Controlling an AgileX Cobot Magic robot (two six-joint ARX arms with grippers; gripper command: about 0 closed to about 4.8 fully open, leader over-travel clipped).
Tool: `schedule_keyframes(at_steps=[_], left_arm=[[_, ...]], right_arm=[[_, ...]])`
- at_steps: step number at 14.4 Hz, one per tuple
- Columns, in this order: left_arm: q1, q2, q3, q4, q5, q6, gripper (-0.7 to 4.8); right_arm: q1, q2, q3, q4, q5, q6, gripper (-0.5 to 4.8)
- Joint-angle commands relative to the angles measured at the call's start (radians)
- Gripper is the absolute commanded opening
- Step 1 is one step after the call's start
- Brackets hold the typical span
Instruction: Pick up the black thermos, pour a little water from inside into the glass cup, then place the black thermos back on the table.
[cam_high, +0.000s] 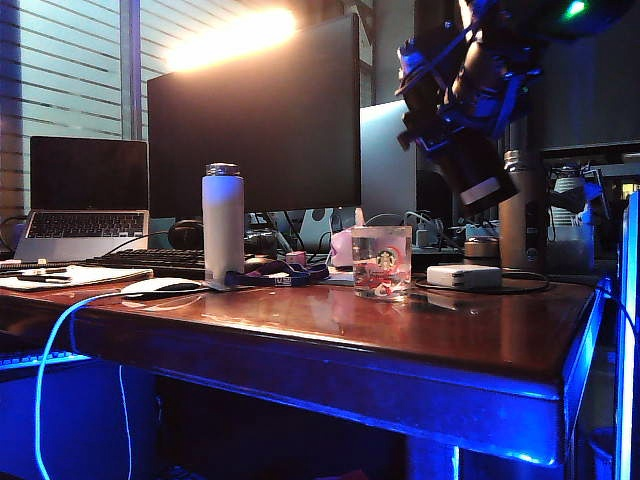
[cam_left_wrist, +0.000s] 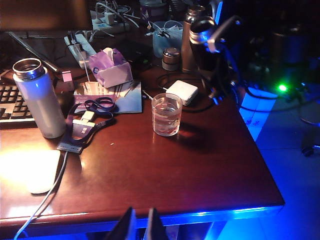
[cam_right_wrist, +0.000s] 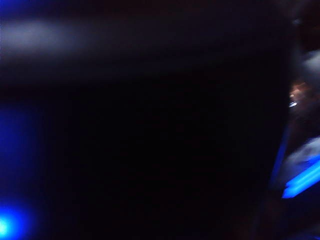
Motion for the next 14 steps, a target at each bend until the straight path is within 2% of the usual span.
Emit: schedule_keyframes(at_steps=[1, 5, 9, 10, 14], left_arm=[[-0.002, -0.002, 0.004, 0.012, 0.004, 0.0, 0.52], [-0.002, -0.002, 0.003, 0.008, 0.004, 0.0, 0.52], [-0.002, -0.002, 0.003, 0.002, 0.004, 0.0, 0.52], [-0.002, -0.002, 0.003, -0.003, 0.004, 0.0, 0.52], [-0.002, -0.002, 0.003, -0.003, 0.004, 0.0, 0.52]], right_arm=[[0.002, -0.043, -0.056, 0.042, -0.079, 0.09, 0.48], [0.002, -0.085, -0.2, 0.192, -0.153, 0.184, 0.48], [0.002, -0.131, -0.387, 0.413, -0.205, 0.212, 0.48], [0.002, -0.136, -0.421, 0.441, -0.243, 0.213, 0.48], [0.002, -0.133, -0.447, 0.446, -0.243, 0.252, 0.49]])
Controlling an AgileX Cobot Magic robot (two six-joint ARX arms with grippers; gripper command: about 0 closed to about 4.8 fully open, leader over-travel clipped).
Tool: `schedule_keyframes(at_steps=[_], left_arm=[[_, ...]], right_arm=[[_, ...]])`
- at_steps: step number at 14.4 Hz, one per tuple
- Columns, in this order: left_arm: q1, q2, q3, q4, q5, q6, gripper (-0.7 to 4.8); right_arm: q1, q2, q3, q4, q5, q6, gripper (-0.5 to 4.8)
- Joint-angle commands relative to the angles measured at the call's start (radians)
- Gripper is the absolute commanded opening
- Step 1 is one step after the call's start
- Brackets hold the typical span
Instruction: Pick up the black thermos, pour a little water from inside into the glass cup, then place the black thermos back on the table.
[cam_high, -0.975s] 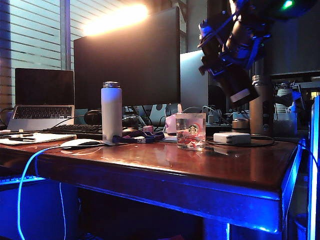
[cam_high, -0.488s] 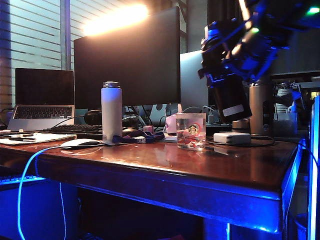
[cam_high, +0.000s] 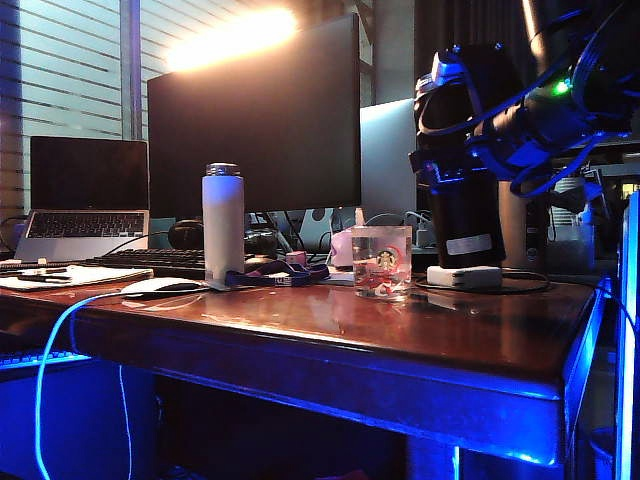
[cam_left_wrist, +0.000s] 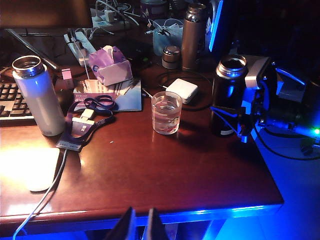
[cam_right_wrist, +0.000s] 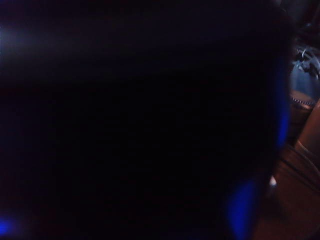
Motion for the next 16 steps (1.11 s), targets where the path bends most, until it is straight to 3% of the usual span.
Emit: schedule_keyframes(at_steps=[1, 16], left_arm=[[-0.002, -0.002, 0.003, 0.005, 0.005, 0.0, 0.52], [-0.002, -0.002, 0.003, 0.0, 0.005, 0.0, 0.52]], right_arm=[[0.001, -0.002, 0.005, 0.052, -0.002, 0.028, 0.49], [0.001, 0.126, 0.004, 0.05, -0.026, 0.035, 0.53]])
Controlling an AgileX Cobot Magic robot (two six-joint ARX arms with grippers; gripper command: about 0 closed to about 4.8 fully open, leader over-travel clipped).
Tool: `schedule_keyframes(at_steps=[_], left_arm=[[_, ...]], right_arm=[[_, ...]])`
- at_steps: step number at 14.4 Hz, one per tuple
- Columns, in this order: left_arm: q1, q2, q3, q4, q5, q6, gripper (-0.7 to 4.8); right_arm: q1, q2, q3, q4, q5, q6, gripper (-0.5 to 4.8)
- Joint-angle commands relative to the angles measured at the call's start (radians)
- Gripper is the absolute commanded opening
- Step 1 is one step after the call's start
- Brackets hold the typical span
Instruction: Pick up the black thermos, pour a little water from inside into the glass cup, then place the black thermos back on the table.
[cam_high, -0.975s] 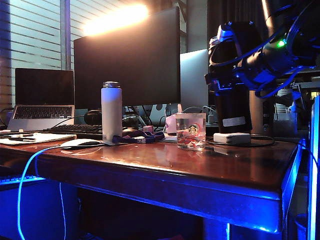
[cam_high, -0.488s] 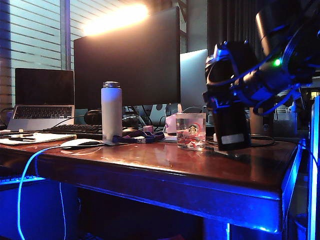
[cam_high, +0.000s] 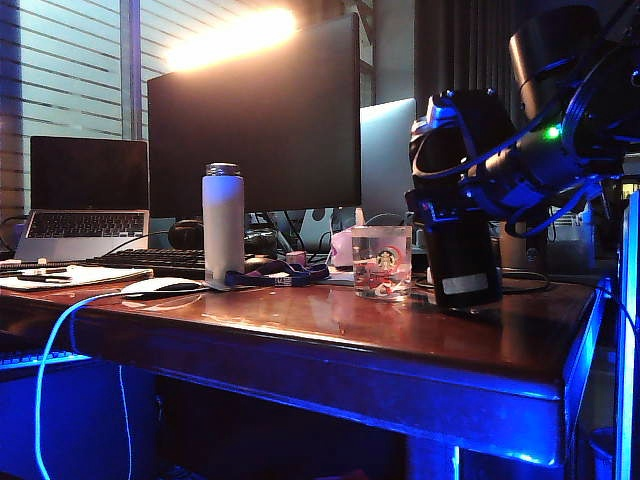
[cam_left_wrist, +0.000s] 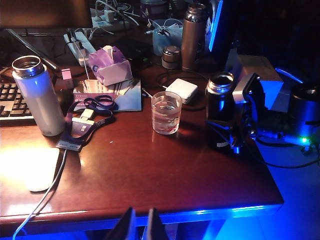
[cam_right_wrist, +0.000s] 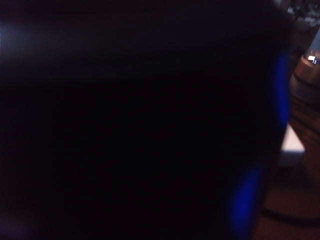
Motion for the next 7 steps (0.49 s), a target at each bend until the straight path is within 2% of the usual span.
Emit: schedule_keyframes(at_steps=[1, 2, 4, 5, 6, 7], left_arm=[[-0.002, -0.002, 0.003, -0.006, 0.005, 0.0, 0.52], [-0.002, -0.002, 0.003, -0.011, 0.005, 0.0, 0.52], [-0.002, -0.002, 0.003, -0.016, 0.005, 0.0, 0.52], [-0.002, -0.002, 0.003, -0.016, 0.005, 0.0, 0.52], [-0.002, -0.002, 0.003, -0.016, 0.005, 0.0, 0.52], [-0.002, -0.002, 0.003, -0.016, 0.005, 0.0, 0.52]], right_arm=[[0.002, 0.035, 0.006, 0.025, -0.021, 0.006, 0.57], [0.002, 0.042, 0.006, 0.026, -0.048, 0.007, 1.13], [0.002, 0.045, 0.006, 0.034, -0.065, 0.007, 3.06], [0.002, 0.045, 0.006, 0.045, -0.065, 0.007, 3.13], [0.002, 0.045, 0.006, 0.055, -0.066, 0.006, 3.55], [0.002, 0.045, 0.006, 0.056, -0.065, 0.007, 4.47]])
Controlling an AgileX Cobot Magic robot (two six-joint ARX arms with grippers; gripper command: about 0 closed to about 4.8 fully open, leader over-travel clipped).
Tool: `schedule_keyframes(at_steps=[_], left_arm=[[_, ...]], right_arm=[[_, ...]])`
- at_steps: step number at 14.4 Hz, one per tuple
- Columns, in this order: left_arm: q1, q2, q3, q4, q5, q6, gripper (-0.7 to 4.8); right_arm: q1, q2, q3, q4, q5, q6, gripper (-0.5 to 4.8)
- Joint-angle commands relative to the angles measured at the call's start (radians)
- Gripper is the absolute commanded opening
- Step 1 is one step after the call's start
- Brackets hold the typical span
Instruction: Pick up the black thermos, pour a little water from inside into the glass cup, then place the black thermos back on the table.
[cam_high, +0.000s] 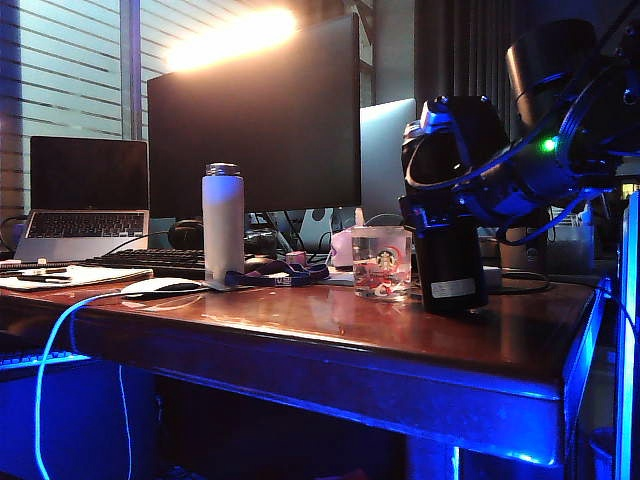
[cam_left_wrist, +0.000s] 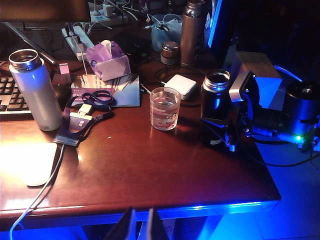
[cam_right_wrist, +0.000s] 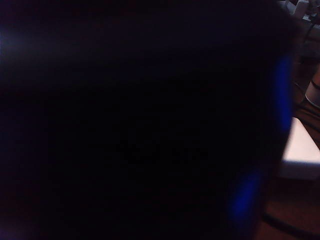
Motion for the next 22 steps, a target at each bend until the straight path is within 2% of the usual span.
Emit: schedule_keyframes(at_steps=[1, 12, 16, 22], left_arm=[[-0.002, -0.002, 0.003, 0.005, 0.005, 0.0, 0.52], [-0.002, -0.002, 0.003, 0.005, 0.005, 0.0, 0.52], [-0.002, -0.002, 0.003, 0.006, 0.005, 0.0, 0.52], [-0.002, -0.002, 0.004, 0.019, 0.004, 0.0, 0.52]], right_arm=[[0.002, 0.002, -0.001, -0.001, -0.01, 0.004, 4.79], [0.002, -0.063, -0.001, -0.015, -0.006, -0.003, 4.79], [0.002, -0.145, -0.001, -0.087, -0.007, -0.028, 4.79], [0.002, -0.287, -0.001, -0.091, -0.006, -0.029, 4.79]])
